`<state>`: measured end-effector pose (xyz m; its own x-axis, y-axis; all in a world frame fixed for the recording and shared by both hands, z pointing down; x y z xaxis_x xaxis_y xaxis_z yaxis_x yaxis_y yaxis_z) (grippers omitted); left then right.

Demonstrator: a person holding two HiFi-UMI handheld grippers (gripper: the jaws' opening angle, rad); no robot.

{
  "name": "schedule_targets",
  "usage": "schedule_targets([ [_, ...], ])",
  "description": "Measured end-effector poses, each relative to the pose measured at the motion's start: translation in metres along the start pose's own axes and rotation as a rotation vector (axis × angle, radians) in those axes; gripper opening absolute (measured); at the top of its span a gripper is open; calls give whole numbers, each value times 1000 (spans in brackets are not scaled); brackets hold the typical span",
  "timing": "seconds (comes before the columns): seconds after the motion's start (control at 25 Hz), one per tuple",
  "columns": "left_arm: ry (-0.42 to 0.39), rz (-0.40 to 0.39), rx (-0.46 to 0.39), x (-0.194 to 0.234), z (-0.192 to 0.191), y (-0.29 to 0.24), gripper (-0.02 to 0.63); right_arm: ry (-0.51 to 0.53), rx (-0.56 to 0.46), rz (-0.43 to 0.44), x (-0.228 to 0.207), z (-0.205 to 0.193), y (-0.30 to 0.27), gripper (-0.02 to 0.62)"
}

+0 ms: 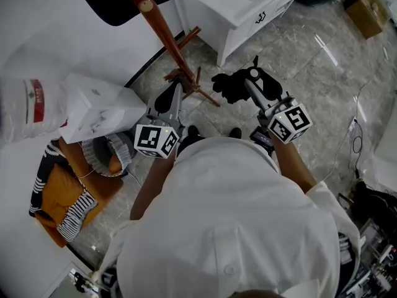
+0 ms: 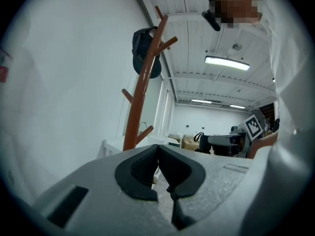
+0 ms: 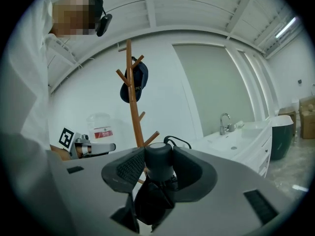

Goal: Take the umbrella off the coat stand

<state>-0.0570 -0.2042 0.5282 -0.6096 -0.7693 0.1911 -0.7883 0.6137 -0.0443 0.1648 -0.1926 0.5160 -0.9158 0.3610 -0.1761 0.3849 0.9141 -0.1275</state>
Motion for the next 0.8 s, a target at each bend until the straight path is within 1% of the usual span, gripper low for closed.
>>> schedule_targets([
  [0.12,8,1,-14,-1,1,2,12,3,0,-5,-6,2,3,176],
  [0.24,35,-37,-23,-4,-1,-1,12,17,-8,4,-9,5,5,176],
  [0.44,41,-88,-33,-14,-1,-7,12,35,-11,5,-14,8,9,176],
  [0.8,55,-103,-26,-15,-5,-8,12,38,6,7,-21,8,9,176],
])
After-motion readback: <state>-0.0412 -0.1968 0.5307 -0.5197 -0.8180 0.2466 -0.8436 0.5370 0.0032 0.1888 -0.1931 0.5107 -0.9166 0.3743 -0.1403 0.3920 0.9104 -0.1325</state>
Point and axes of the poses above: the fingertips, and each gripper's own axes: y backward along the fingers, x to its left, z out of its top, the point moved 2 cm from there along y, backward along the fingers, and after that the axes turned 13 degrees about -z, right-handed, at the moved point
